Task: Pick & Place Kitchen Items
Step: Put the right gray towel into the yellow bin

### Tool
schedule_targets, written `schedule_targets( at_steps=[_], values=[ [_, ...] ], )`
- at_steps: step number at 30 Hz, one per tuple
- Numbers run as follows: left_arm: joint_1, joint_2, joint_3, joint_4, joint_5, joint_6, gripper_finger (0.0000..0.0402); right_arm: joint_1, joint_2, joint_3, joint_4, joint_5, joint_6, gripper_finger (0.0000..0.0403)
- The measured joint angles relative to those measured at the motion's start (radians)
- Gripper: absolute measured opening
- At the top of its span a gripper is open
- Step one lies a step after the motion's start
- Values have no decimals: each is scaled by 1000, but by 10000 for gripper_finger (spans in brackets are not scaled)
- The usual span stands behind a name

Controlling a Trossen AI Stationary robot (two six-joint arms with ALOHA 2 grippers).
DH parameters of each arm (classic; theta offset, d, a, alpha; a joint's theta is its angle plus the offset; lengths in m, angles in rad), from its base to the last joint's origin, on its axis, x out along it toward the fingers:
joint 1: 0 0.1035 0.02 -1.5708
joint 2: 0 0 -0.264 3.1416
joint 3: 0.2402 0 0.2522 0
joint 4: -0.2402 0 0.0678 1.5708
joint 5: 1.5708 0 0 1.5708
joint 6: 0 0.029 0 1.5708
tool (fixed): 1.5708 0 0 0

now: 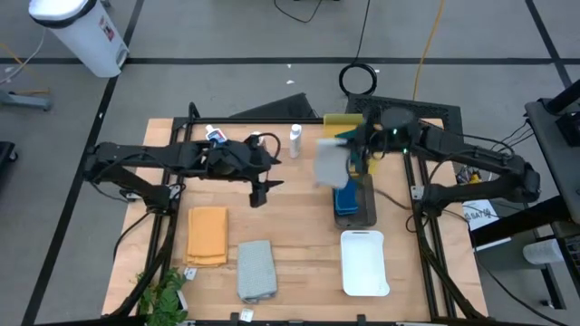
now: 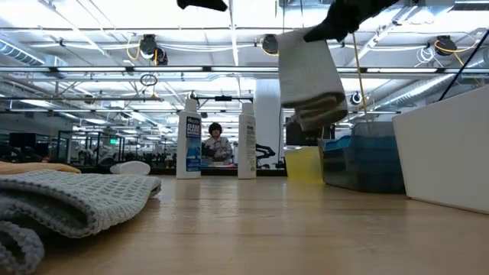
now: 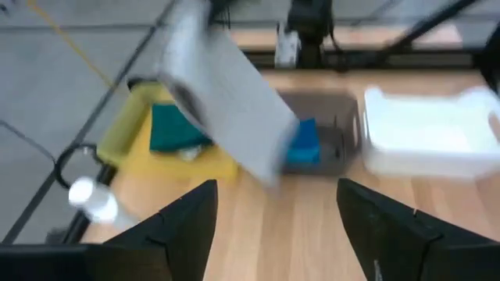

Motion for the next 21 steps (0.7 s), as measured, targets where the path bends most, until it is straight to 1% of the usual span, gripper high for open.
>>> schedule_targets(
  at_steps=[3, 5, 8, 11, 14, 17, 19, 21],
  values=[
    [-1, 1, 2, -20, 1, -26, 268, -128, -6, 2, -34, -7, -60, 0],
    [0, 8, 0, -40, 0, -36, 265, -219, 4, 2, -31, -56, -94, 0],
    [0, 14, 0, -40, -3, -38, 261, -353, 32, 2, -29, -204, -151, 0],
    [0, 14, 0, -36, -4, -39, 260, -460, 74, 2, -31, -371, -150, 0],
    [0, 14, 0, -37, -4, -40, 265, -545, 118, 2, -87, -575, -116, 1],
    [0, 15, 0, -38, -5, -40, 266, -593, 156, 1, -189, -755, -134, 1],
    [0, 14, 0, -42, -6, -40, 263, -607, 166, 1, -244, -814, -165, 1],
    [0, 15, -1, -44, -7, -40, 259, -612, 172, 1, -287, -816, -192, 1]
  ],
)
